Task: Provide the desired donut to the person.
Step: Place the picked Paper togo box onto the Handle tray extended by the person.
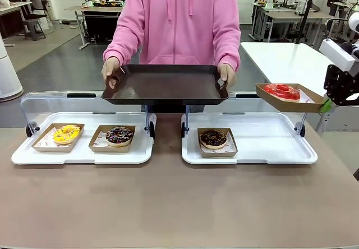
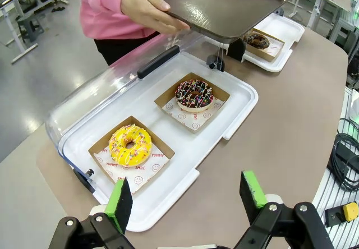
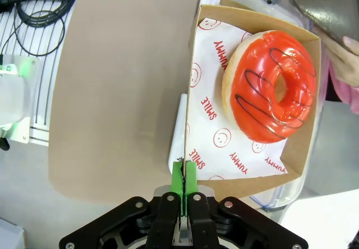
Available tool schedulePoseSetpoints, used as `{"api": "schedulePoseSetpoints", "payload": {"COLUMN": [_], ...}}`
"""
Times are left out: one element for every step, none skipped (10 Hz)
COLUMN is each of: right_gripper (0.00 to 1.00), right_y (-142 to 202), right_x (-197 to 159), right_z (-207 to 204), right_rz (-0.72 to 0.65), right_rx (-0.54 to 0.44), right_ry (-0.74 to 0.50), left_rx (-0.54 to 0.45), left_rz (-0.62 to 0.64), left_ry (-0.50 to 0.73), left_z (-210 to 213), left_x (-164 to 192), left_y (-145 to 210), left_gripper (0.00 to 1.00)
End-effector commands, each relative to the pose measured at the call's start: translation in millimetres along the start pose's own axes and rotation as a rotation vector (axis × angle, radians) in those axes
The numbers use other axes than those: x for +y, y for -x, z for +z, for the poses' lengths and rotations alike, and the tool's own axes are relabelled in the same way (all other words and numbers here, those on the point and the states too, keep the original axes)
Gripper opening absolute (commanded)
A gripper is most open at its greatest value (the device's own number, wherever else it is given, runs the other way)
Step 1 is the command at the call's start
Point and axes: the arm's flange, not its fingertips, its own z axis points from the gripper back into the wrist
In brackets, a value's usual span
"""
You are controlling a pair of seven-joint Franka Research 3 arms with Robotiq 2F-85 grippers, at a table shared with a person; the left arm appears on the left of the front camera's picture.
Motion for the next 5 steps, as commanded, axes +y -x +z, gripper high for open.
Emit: {"api": "schedulePoseSetpoints", "payload": {"right_gripper": [0.00, 0.00, 0.00, 0.00, 0.00], "right_y": [1.0, 1.0, 1.0, 1.0, 1.0], "right_x": [2.8, 2.8, 2.8, 2.8, 2.8], "right_z": [0.4, 0.4, 0.4, 0.4, 0.4], "right_rz": [0.016, 0.016, 0.016, 0.016, 0.016], "right_rx": [0.009, 0.009, 0.009, 0.009, 0.009], "right_ry": [-0.010, -0.010, -0.010, -0.010, -0.010], "left_rx": [-0.017, -0.017, -0.017, -0.017, -0.017], "left_rz": [0.009, 0.009, 0.009, 0.009, 0.009], "left_ry": [0.003, 0.003, 0.003, 0.003, 0.003], "left_z": [0.4, 0.4, 0.4, 0.4, 0.4], "left_x": [0.8, 0.8, 0.8, 0.8, 0.8], "left_y": [-0.7, -0.7, -0.7, -0.7, -0.7], "left_gripper": [1.00, 1.00, 1.00, 1.00, 1.00]}}
